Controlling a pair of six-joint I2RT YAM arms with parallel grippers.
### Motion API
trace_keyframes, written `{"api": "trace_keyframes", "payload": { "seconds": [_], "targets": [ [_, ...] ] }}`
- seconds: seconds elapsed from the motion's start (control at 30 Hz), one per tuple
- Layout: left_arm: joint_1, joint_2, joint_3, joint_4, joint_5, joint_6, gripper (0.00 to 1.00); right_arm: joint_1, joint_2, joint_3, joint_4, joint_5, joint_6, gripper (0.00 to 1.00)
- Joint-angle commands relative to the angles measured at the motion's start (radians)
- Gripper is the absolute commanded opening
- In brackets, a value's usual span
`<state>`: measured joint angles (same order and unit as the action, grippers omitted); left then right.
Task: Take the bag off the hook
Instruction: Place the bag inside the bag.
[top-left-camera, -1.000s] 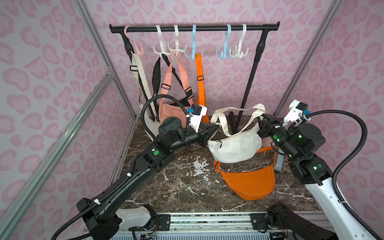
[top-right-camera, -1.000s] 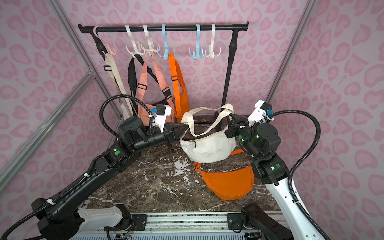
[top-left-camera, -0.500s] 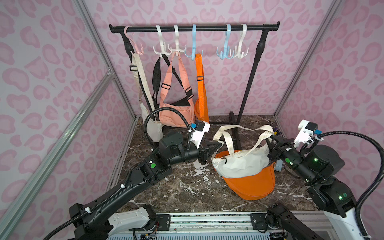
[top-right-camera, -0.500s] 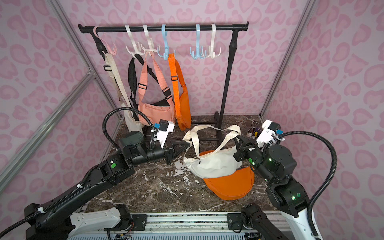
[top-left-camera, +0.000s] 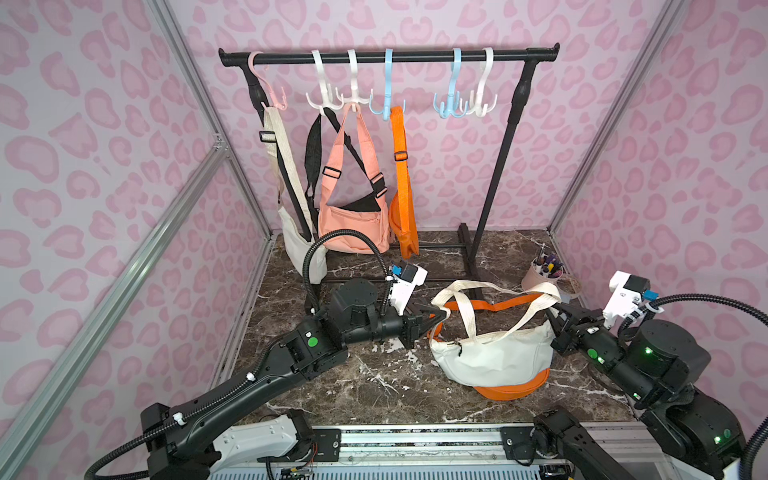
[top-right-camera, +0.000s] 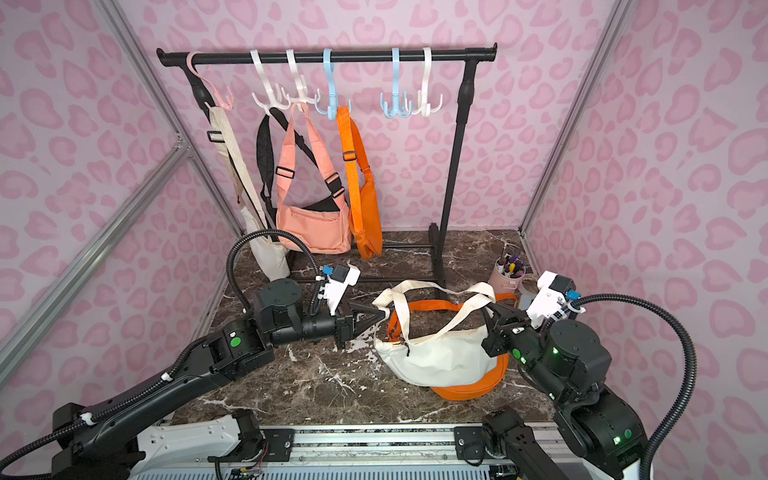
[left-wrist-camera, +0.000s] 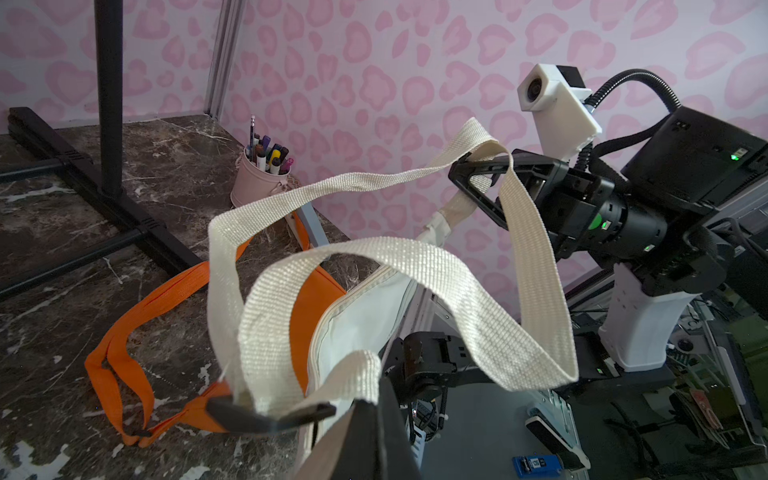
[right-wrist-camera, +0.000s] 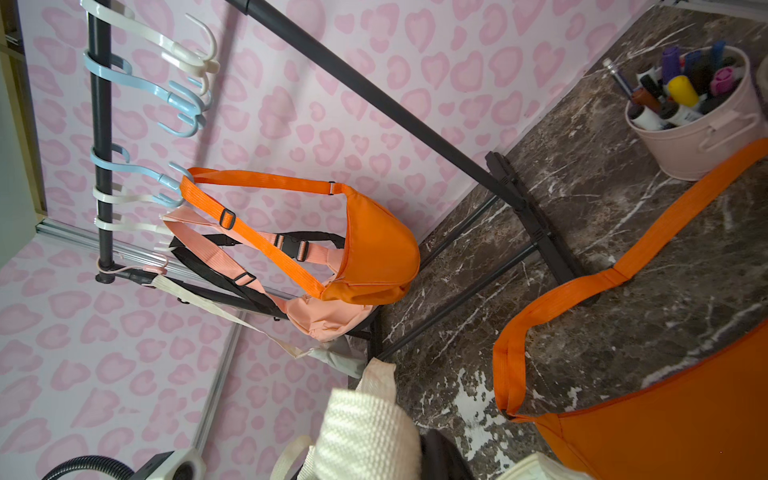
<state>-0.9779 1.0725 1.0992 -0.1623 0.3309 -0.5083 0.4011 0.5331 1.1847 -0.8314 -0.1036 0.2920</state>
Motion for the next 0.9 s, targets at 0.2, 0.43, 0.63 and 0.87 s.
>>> {"api": "trace_keyframes", "payload": {
  "seconds": [0.2, 0.43, 0.63, 0.87],
  "targets": [
    [-0.008, 0.007, -0.031, 0.016, -0.042, -0.053, 0.03, 0.001, -0.004, 0.022, -0.098, 0.097, -0.022, 0.00],
    [-0.008, 0.089, 0.014, -0.095, -0.134, -0.051, 0.03, 0.001, 0.057, -0.035, -0.108, 0.191, 0.021, 0.00],
    [0.003, 0.239, 0.078, -0.096, -0.223, -0.079, 0.03, -0.002, 0.192, -0.089, -0.069, 0.298, 0.057, 0.00],
    [0.063, 0.400, 0.116, -0.087, -0.205, -0.166, 0.03, -0.055, 0.317, -0.178, 0.050, 0.247, 0.088, 0.00]
  ]
}}
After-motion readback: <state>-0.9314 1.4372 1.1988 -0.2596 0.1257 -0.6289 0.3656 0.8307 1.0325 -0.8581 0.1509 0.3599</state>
